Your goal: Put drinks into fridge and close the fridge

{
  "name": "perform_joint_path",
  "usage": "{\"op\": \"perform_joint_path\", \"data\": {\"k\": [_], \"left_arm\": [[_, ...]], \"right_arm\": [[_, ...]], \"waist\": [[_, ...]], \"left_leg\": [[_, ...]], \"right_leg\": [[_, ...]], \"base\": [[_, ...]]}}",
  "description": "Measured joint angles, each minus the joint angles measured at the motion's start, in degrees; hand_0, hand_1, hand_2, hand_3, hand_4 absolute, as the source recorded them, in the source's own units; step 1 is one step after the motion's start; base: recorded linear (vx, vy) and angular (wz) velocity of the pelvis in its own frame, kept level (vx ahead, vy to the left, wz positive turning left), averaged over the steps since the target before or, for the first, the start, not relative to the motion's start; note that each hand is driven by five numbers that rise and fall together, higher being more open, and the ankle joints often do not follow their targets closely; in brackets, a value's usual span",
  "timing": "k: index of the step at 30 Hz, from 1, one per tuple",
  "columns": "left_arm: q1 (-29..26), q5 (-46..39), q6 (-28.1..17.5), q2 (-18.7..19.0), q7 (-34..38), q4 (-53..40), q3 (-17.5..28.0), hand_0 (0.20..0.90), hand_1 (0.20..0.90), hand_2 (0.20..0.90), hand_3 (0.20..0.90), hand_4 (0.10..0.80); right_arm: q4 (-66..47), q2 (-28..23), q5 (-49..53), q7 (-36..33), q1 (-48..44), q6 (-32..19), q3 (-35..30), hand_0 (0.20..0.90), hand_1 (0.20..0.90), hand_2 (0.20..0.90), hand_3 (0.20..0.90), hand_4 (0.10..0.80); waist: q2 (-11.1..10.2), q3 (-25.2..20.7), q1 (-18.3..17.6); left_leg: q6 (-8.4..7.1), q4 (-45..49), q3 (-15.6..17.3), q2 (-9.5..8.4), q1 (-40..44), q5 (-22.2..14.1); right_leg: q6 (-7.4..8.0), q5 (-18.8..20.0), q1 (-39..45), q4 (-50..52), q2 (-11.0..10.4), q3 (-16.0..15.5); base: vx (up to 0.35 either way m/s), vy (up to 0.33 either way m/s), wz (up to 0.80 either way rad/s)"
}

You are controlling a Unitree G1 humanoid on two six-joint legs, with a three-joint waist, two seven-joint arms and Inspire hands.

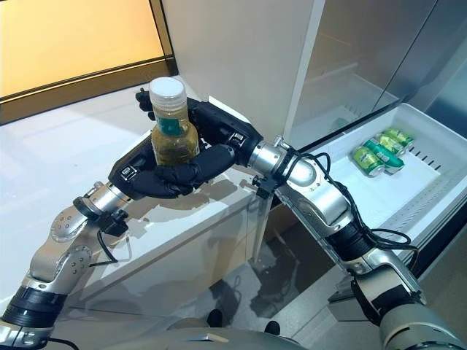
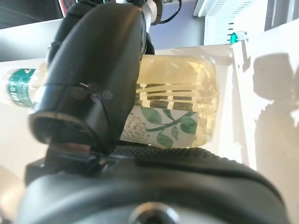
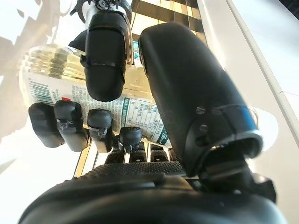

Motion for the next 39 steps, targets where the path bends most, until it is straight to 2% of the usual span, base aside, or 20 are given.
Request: {"op": "perform_joint_path", "data": {"k": [1,2,3,4,6,11,15,24,25,26,27,28,39], "left_arm": [[0.0,-0.4,0.2,-0.1,0.0,0.0,-0.1,0.3,0.3,0.3,0.2,0.1],[0.0,-0.5,0.4,-0.4,0.0,0.0,-0.1,0.3,0.3,0.3,0.2,0.1],[0.0,-0.7,0.7,-0.6,0.1,0.0,-0.1,0.3,0.3,0.3,0.2,0.1],[0.0,-0.8,1.1,-0.6,0.1,0.0,-0.1,0.3,0.3,0.3,0.2,0.1],[0.0,-1.1,1.9,-0.7,0.1,0.1,-0.1,0.3,0.3,0.3,0.2,0.1],[0.0,-2.2,2.3,-1.9,0.6,0.3,-1.0,0.3,0.3,0.3,0.2,0.1],[0.0,0.2,2.8,-1.4,1.7,0.3,-1.3,0.3,0.3,0.3,0.2,0.1],[0.0,0.0,4.4,-1.7,1.8,0.3,-1.8,0.3,0.3,0.3,0.2,0.1],[0.0,0.0,4.4,-1.7,1.8,0.3,-1.8,0.385,0.385,0.385,0.299,0.199],[0.0,0.0,4.4,-1.7,1.8,0.3,-1.8,0.66,0.66,0.66,0.62,0.52],[0.0,0.0,4.4,-1.7,1.8,0.3,-1.8,0.66,0.66,0.66,0.62,0.52],[0.0,0.1,4.4,-1.7,1.8,0.3,-1.8,0.9,0.9,0.9,0.9,0.8],[0.0,0.0,4.4,-1.6,0.8,0.3,-1.8,0.9,0.9,0.9,0.9,0.8]], "right_arm": [[0.0,0.1,0.0,-0.1,0.0,0.0,0.0,0.768,0.768,0.768,0.746,0.646],[0.1,0.1,0.0,-0.2,-0.1,0.0,0.1,0.549,0.549,0.549,0.491,0.391],[0.4,0.2,0.0,-0.2,-0.1,0.0,0.1,0.549,0.549,0.549,0.491,0.391],[0.7,0.2,0.0,-0.2,-0.2,0.0,0.2,0.371,0.371,0.371,0.282,0.182],[1.0,0.1,-0.6,-0.3,-0.5,0.0,0.7,0.3,0.3,0.3,0.2,0.1],[1.4,0.6,-1.8,-1.9,-1.5,-0.1,1.4,0.3,0.3,0.3,0.2,0.1],[1.8,2.0,-2.9,-3.6,-1.8,1.1,1.8,0.3,0.3,0.3,0.2,0.1],[2.3,2.2,-3.9,-4.2,-1.9,1.2,1.9,0.3,0.3,0.3,0.2,0.1],[2.3,2.2,-3.9,-4.3,-1.9,1.2,1.9,0.3,0.3,0.3,0.2,0.1],[2.3,2.3,-3.9,-4.3,-1.9,1.2,1.9,0.3,0.3,0.3,0.2,0.1],[2.3,2.3,-3.9,-4.5,-1.9,1.2,2.0,0.3,0.3,0.3,0.2,0.1],[2.3,2.4,-3.9,-4.7,-1.9,1.2,2.0,0.3,0.3,0.3,0.2,0.1],[2.3,2.2,-3.9,-5.2,-2.2,1.1,1.9,0.3,0.3,0.3,0.2,0.1]], "waist": [[0.0,0.0,0.0],[0.0,0.0,0.1],[0.0,0.0,0.1],[0.0,0.0,0.2],[0.0,0.0,0.6],[0.0,0.0,1.2],[0.0,0.0,1.3],[0.0,0.0,1.3],[0.0,0.0,1.3],[0.0,0.0,1.3],[0.0,0.0,1.3],[0.0,0.0,1.3],[0.0,0.0,1.3]], "left_leg": [[0.0,0.0,0.0,0.0,0.0,0.0],[0.0,0.0,0.0,0.0,0.0,0.0],[0.0,0.0,-0.1,0.0,0.0,0.0],[0.0,0.0,-0.1,0.0,0.0,0.0],[-0.02,0.0,-0.2,0.01,0.1,0.0],[-0.04,0.0,-0.3,-0.01,0.1,0.1],[-0.03,0.0,-0.4,-0.03,0.3,0.1],[0.0,0.0,-0.5,-0.06,0.3,0.1],[0.0,0.0,-0.5,-0.06,0.3,0.1],[0.0,0.0,-0.5,-0.07,0.3,0.1],[0.0,0.0,-0.5,-0.08,0.3,0.1],[0.0,0.0,-0.5,-0.08,0.3,0.1],[0.0,0.0,-0.5,-0.06,0.3,0.1]], "right_leg": [[0.0,0.0,0.0,0.0,0.0,0.0],[0.0,0.0,0.0,0.0,0.0,0.0],[0.0,0.0,0.1,0.0,0.0,0.0],[0.0,0.0,0.1,0.0,0.0,0.0],[0.0,0.0,0.1,0.0,0.0,0.0],[0.0,0.0,0.2,0.0,0.0,-0.2],[-0.01,0.0,0.4,0.0,0.0,-0.2],[-0.01,0.0,0.5,0.0,0.0,-0.2],[-0.01,0.0,0.5,0.0,0.0,-0.2],[-0.01,0.0,0.5,0.0,-0.1,-0.2],[-0.01,0.0,0.5,0.0,-0.1,-0.2],[-0.01,0.0,0.5,0.0,-0.1,-0.2],[-0.01,0.0,0.5,0.0,0.0,-0.2]], "base": [[0.0,0.0,0.0],[0.0,0.0,0.0],[0.0,0.0,0.0],[0.0,0.0,0.0],[0.0,0.0,0.0],[0.002,0.0,0.01],[0.0,0.0,0.0],[0.0,0.0,0.0],[0.0,0.0,0.0],[0.0,0.0,0.0],[0.0,0.0,0.0],[0.0,0.0,0.0],[0.0,0.0,0.0]]}}
